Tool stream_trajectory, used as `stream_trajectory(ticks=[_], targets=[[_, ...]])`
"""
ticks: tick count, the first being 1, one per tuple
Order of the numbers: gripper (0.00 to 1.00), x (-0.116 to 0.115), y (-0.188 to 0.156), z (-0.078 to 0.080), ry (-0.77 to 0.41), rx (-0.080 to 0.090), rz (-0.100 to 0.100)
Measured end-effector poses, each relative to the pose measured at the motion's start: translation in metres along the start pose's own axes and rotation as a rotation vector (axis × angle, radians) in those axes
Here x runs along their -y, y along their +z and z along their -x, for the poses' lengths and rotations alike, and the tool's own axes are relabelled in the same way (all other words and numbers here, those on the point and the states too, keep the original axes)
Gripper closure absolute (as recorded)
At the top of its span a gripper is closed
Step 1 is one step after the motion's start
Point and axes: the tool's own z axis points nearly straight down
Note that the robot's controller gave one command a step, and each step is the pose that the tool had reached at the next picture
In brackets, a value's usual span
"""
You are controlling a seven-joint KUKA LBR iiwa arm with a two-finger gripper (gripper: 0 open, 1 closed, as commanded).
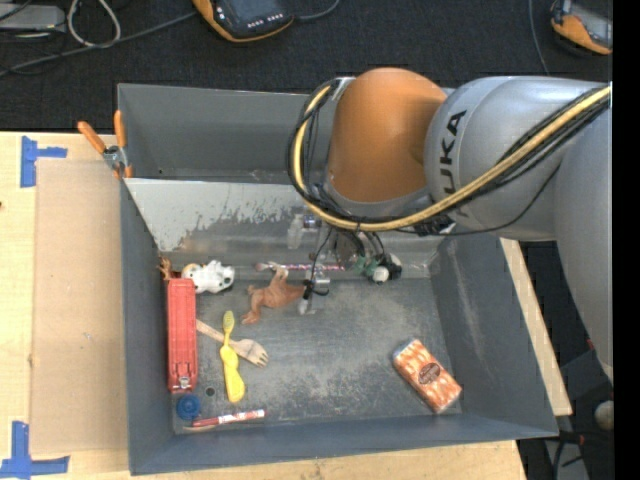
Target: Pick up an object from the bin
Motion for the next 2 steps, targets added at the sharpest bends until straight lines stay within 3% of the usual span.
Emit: stream_trajectory(ticks=[1, 2], targets=[[0.00, 0.001, -0.005, 0.002, 0.003, 0.008, 0.001], [0.00, -0.005, 0.086, 0.008, -0.002, 0.010, 0.002]])
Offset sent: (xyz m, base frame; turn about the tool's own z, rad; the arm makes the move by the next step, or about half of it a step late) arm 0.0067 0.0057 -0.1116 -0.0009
